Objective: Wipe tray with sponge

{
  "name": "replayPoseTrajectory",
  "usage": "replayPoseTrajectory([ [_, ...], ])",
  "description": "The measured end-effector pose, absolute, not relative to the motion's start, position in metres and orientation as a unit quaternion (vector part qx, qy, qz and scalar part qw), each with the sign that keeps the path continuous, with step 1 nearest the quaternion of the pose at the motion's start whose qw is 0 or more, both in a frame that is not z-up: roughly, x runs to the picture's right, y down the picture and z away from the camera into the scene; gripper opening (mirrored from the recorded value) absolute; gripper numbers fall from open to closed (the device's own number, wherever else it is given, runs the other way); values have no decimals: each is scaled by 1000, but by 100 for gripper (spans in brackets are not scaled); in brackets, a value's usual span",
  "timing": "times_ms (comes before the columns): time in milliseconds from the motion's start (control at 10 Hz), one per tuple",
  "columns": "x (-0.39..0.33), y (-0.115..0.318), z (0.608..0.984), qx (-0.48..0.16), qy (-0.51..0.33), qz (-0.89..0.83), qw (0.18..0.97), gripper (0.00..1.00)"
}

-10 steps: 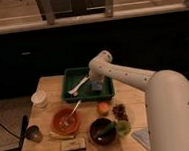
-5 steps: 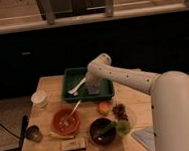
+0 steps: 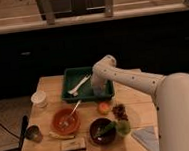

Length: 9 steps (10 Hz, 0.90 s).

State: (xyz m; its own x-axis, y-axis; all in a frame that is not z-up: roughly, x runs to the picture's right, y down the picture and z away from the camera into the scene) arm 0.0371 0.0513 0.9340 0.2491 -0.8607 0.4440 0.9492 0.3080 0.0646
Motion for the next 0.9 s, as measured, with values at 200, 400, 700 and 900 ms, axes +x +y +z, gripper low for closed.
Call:
replayPoseTrajectory([
  [200, 47, 38, 948, -114, -185, -565, 796, 0],
  [400, 43, 22, 957, -110, -174, -560, 803, 0],
  [700, 10, 11, 953, -87, -189, -560, 802, 0],
  [900, -8, 17, 943, -74, -212, -572, 789, 0],
])
